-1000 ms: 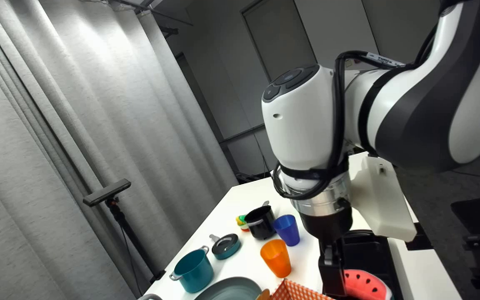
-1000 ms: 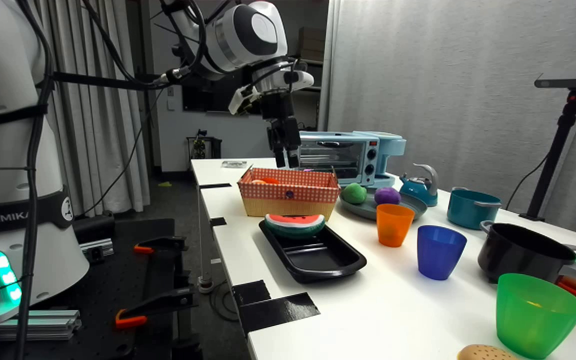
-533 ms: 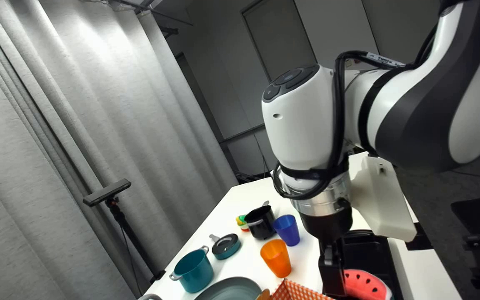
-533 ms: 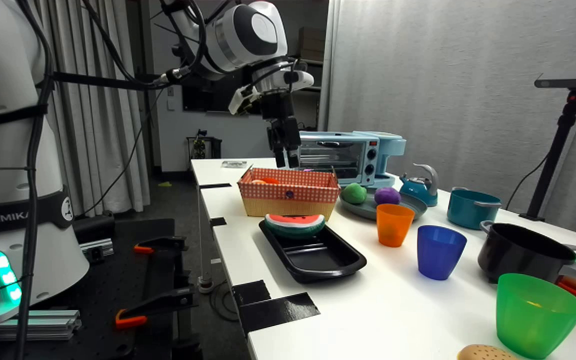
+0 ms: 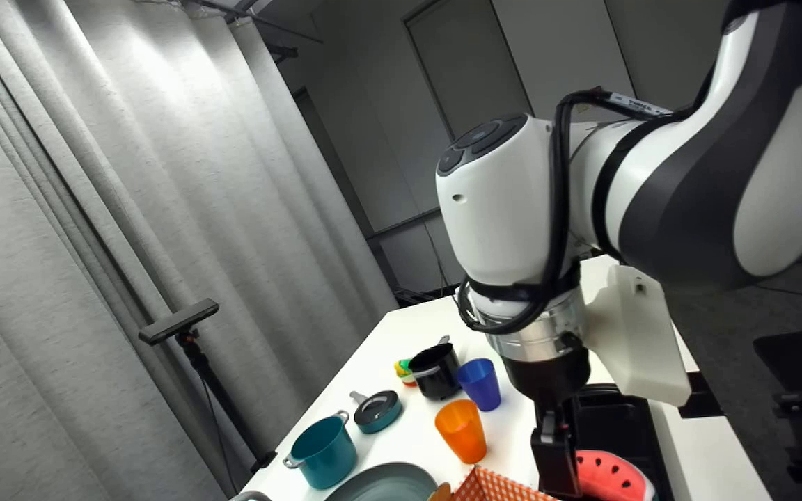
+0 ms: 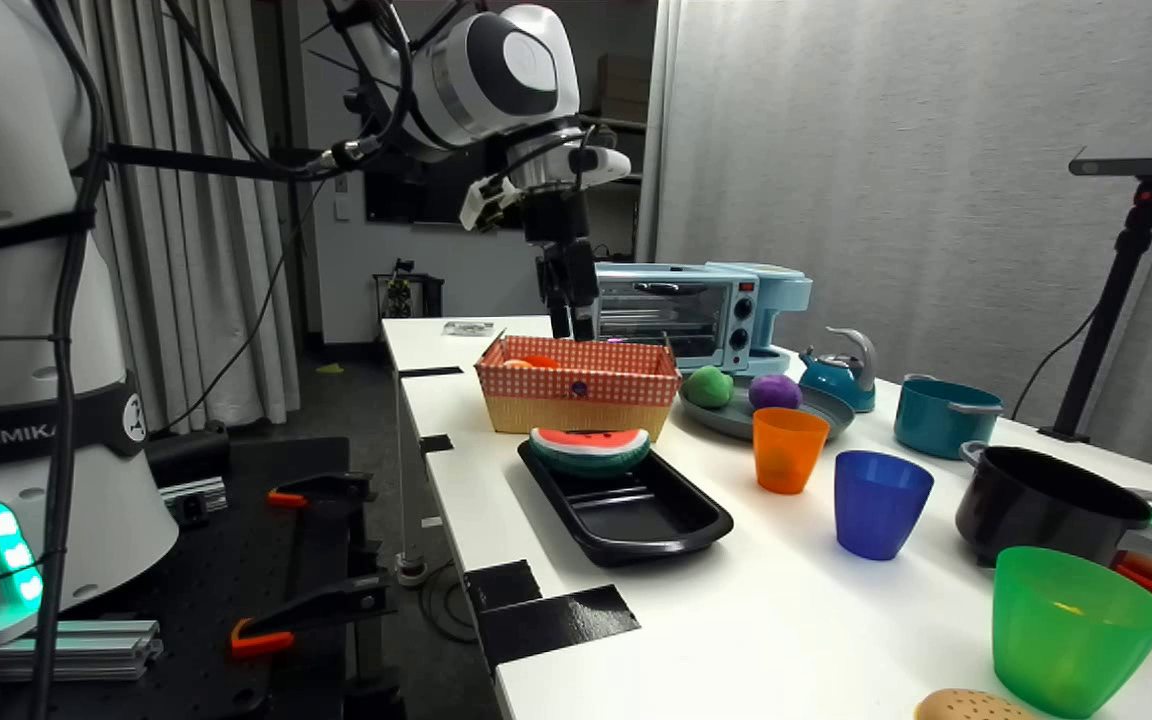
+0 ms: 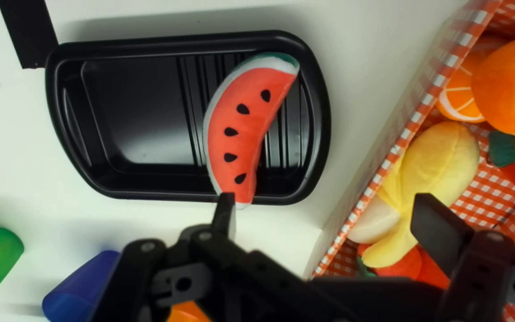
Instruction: Put the watermelon plush toy in the box
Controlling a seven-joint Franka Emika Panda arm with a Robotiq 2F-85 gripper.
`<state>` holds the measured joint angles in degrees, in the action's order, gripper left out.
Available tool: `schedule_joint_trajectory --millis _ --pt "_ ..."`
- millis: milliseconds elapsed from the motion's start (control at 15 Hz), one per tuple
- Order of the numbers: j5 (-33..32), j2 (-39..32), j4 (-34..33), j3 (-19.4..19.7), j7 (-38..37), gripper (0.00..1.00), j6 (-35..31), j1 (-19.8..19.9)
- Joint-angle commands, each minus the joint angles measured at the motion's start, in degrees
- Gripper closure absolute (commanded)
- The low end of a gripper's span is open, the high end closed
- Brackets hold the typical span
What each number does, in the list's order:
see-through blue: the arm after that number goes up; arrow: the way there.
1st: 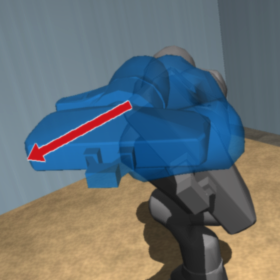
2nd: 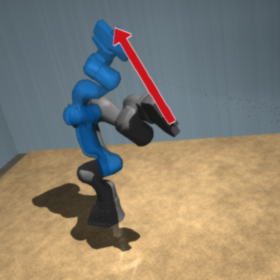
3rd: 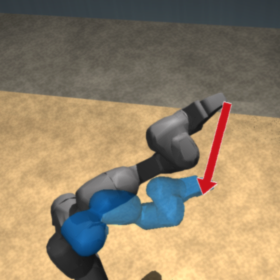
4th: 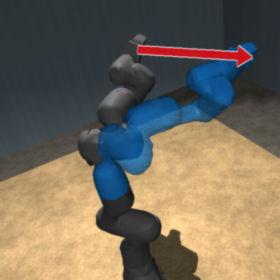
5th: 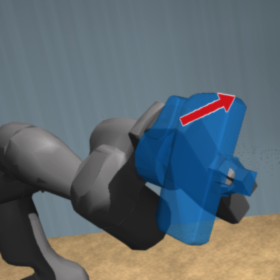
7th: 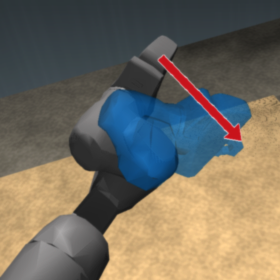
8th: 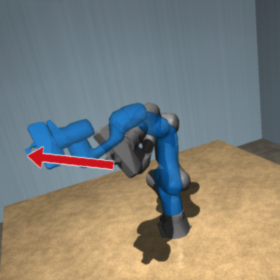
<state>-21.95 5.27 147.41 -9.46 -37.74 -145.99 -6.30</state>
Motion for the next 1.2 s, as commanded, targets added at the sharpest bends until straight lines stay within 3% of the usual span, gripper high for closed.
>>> schedule_joint_trajectory --millis 0,1133 --pt "4.29 -1.16 -0.35 0.95 1.88 0.00 -1.07 0.89" --pt "4.78 -12.98 -1.42 8.22 2.11 0.00 -8.28 2.46"
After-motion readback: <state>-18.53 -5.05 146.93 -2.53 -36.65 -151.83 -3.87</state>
